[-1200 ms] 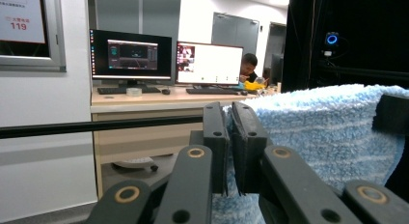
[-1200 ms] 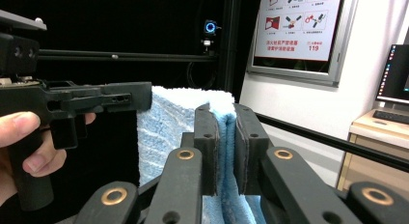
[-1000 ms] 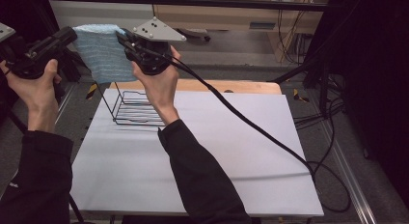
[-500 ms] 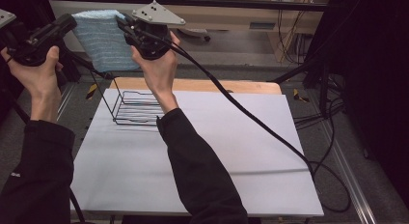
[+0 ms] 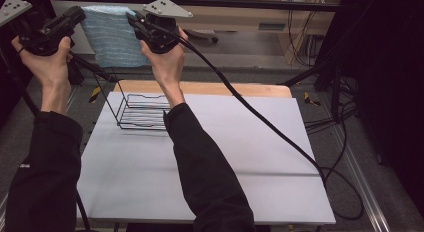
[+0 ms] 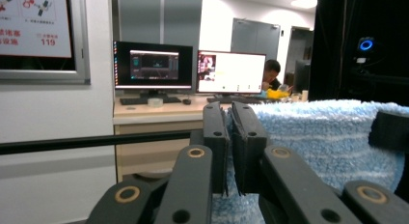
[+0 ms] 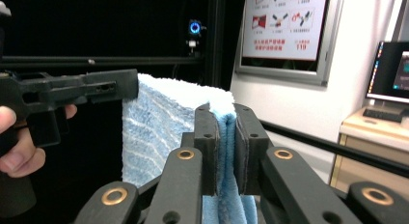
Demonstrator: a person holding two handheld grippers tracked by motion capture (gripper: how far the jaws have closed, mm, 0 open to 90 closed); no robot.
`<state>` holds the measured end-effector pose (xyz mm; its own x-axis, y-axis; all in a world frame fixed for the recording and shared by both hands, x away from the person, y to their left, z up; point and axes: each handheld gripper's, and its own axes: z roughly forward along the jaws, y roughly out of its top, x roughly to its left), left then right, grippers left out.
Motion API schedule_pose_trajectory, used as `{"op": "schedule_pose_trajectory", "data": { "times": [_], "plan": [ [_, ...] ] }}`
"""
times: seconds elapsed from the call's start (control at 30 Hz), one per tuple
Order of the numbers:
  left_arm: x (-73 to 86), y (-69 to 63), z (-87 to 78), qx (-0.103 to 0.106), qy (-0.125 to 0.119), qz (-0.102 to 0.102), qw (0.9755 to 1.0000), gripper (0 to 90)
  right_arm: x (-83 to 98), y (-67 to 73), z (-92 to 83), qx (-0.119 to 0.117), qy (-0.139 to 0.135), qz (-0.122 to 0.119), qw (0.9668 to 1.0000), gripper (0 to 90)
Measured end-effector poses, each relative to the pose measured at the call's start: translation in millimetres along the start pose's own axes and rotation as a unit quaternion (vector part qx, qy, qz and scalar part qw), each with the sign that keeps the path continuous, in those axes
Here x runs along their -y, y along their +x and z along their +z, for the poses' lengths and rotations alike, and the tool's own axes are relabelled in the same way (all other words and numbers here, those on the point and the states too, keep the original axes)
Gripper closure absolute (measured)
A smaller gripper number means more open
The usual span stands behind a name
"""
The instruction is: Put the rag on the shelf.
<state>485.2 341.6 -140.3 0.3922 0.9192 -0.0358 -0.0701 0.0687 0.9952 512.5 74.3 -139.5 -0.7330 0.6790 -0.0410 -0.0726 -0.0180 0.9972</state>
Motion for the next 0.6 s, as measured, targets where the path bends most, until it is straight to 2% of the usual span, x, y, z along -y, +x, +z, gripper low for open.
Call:
{"op": "schedule_pose_trajectory", "data": {
  "times": [0.13,0.27,0.6],
  "plan": [
    [9.8,5.1,5.5,-0.001,0.009,-0.002,1.0000,85.3,9.2,-1.1,7.2,0.010,0.017,-0.007,0.9998,82.3],
    [20.9,9.3,7.5,0.006,0.015,-0.002,0.9999,85.3,15.7,-4.0,10.0,0.013,0.028,-0.004,0.9995,82.3],
    [40.0,7.7,10.1,0.019,0.040,0.004,0.9990,85.3,34.1,-10.5,6.5,0.015,0.047,0.003,0.9988,82.3]
  ]
}}
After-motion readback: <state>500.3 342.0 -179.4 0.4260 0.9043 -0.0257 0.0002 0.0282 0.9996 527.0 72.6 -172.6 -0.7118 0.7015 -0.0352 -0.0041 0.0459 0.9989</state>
